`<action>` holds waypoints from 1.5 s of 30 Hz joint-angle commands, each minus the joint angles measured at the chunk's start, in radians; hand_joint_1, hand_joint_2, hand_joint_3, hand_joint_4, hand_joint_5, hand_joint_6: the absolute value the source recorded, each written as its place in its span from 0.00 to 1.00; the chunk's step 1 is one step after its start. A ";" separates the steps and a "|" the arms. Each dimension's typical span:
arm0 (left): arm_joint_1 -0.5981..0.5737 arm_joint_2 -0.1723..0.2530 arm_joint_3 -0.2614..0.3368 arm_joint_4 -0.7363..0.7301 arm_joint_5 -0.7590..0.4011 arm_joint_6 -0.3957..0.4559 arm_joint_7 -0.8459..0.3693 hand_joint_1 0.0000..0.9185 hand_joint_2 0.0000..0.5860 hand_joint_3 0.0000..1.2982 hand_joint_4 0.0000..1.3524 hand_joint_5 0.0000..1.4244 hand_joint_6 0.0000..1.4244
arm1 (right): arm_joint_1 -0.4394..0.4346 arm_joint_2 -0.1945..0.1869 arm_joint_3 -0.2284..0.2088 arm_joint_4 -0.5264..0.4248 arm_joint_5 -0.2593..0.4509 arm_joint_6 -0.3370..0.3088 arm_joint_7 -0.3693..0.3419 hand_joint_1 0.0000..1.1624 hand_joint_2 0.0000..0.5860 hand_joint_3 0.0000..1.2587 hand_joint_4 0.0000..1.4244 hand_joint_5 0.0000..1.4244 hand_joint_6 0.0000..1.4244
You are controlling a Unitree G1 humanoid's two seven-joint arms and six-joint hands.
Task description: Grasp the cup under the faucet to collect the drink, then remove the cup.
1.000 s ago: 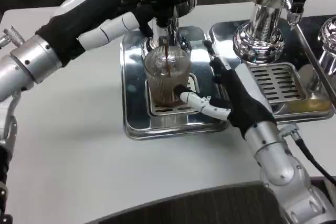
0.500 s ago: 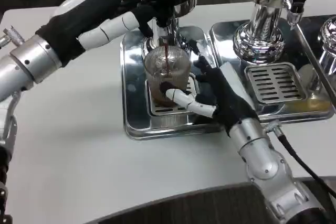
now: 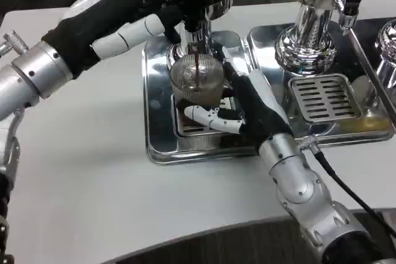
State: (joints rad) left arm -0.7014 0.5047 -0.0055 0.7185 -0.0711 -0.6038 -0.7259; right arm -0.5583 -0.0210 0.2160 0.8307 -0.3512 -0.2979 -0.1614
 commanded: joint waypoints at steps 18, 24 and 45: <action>0.032 0.001 0.016 -0.051 -0.018 0.015 -0.020 0.01 0.18 0.21 0.18 0.20 0.39 | -0.074 0.053 0.003 0.103 -0.004 0.008 -0.070 0.64 0.26 0.00 0.00 0.11 0.23; 0.058 -0.012 0.061 -0.075 -0.035 0.014 0.036 0.00 0.09 0.15 0.11 0.20 0.37 | -0.070 0.057 0.004 0.104 -0.004 0.015 -0.076 0.60 0.26 0.00 0.00 0.12 0.25; 0.181 0.108 0.170 -0.181 0.056 0.095 0.278 0.00 0.09 0.08 0.01 0.06 0.25 | -0.083 0.081 0.006 0.117 -0.002 0.032 -0.102 0.58 0.27 0.00 0.00 0.13 0.25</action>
State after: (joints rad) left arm -0.5497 0.5876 0.1594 0.5473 -0.0313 -0.5347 -0.4625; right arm -0.6234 0.0497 0.2220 0.9369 -0.3574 -0.2728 -0.2546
